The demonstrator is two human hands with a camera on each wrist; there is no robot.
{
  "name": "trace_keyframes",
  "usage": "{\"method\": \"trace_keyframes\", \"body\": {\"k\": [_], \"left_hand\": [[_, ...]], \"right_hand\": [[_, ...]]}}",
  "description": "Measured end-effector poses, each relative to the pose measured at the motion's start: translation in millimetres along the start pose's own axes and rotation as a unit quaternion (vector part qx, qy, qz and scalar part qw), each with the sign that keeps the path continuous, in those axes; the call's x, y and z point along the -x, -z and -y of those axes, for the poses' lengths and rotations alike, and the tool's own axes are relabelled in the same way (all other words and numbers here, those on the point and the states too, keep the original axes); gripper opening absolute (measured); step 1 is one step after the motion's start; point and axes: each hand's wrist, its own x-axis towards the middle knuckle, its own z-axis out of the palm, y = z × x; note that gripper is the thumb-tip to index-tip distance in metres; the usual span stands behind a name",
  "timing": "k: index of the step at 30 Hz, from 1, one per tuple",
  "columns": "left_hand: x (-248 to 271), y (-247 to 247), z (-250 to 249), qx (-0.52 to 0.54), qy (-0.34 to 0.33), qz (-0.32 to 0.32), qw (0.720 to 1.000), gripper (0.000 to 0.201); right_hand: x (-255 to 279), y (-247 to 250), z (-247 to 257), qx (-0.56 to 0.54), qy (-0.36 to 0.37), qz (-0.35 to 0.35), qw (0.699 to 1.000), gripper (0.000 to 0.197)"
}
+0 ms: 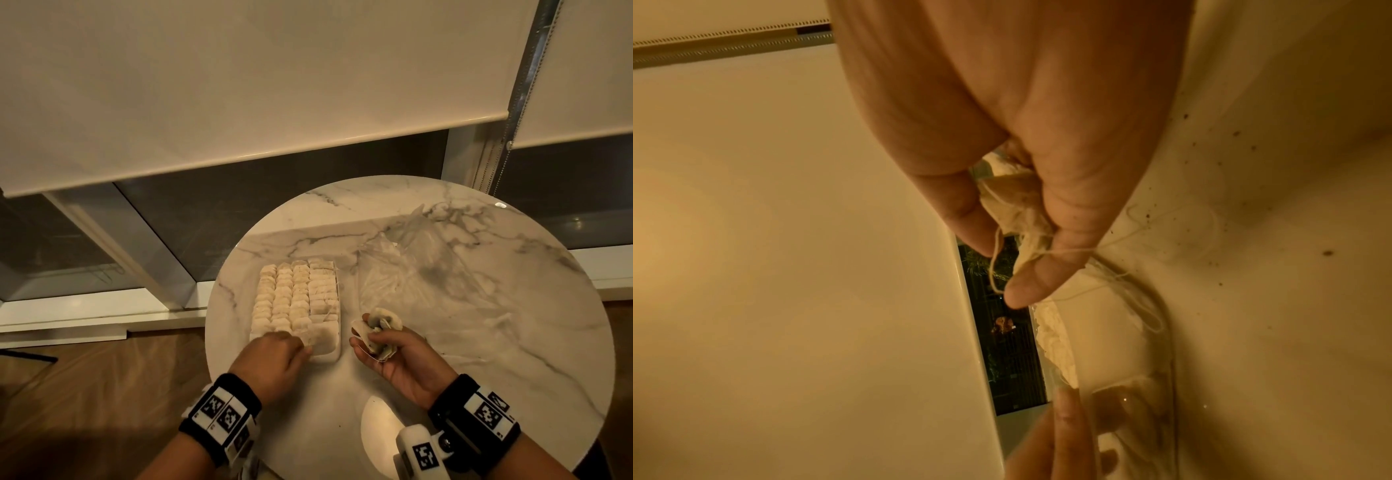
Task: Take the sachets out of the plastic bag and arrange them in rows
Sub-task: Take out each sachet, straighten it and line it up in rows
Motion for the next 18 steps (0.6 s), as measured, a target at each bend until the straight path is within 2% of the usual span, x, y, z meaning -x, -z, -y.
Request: {"method": "trace_keyframes", "body": {"k": [2, 8, 18], "left_hand": [[7, -12, -1, -0.012, -0.003, 0.023, 1.0, 0.058], [10, -20, 2, -0.054, 0.0, 0.008, 0.999, 0.077], [15, -19, -4, -0.075, 0.036, -0.018, 0.996, 0.073]], "right_hand": [[0, -1, 0, 0.001, -0.001, 0.0, 1.0, 0.033], [3, -3, -2, 0.009, -0.002, 0.007, 1.0, 0.032], [5, -4, -3, 0.007, -0.001, 0.015, 1.0, 0.034]]}}
